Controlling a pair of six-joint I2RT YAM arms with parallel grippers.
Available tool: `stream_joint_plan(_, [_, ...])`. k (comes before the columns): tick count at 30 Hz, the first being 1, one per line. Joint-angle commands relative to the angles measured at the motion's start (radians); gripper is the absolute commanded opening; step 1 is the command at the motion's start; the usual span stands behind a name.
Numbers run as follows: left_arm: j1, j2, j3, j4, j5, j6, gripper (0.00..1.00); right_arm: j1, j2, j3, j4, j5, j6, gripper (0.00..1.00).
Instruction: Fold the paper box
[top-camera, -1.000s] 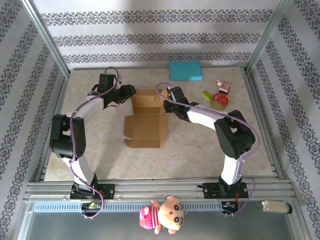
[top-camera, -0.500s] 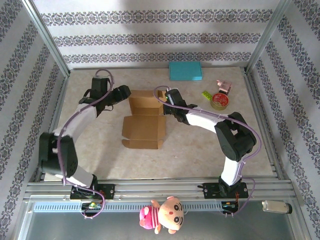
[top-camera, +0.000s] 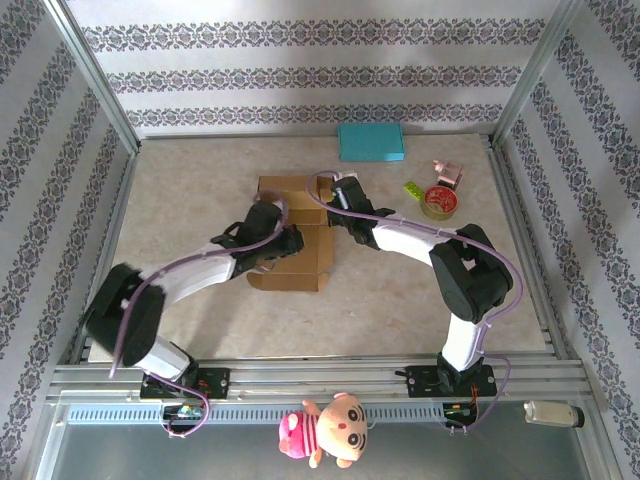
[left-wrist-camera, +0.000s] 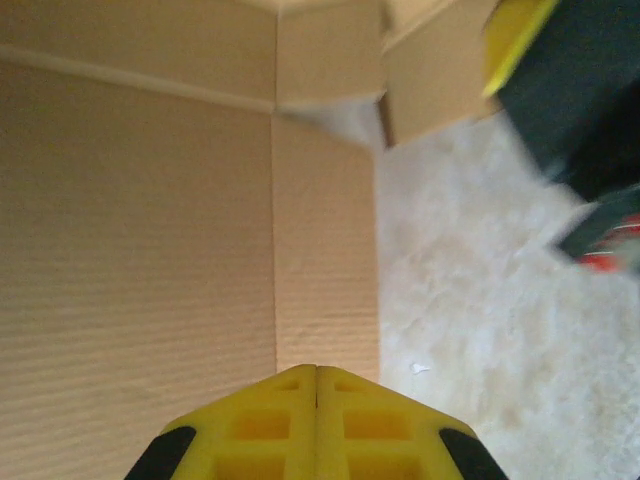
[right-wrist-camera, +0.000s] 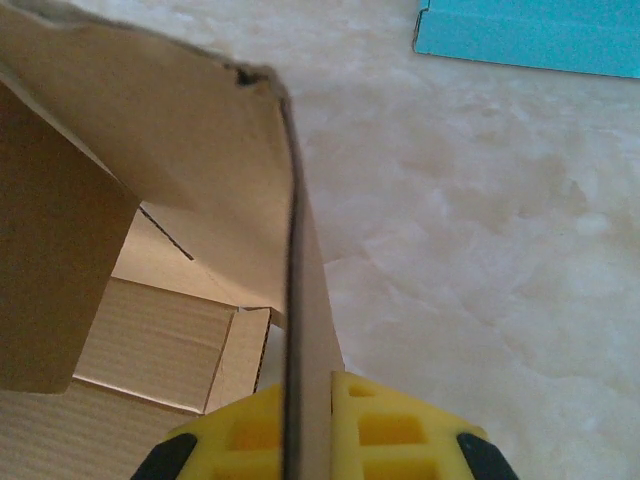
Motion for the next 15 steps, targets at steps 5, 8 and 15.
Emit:
stream_joint_plan(5, [-0.014,0.238,0.126,0.137,0.175,-0.032,0.00,0.006,-0.037,-0.011,0.005,-0.017,0.033,0.05])
stream_joint_plan(8, [-0.014,0.287,0.121,0.186,0.194,-0.051,0.00,0.008,-0.045,-0.014,0.002,-0.046,0.074,0.06])
stream_joint_plan(15, [-0.011,0.361,0.132,0.156,0.152,-0.015,0.00,0.002,-0.049,0.052,-0.136,-0.102,0.211,0.08])
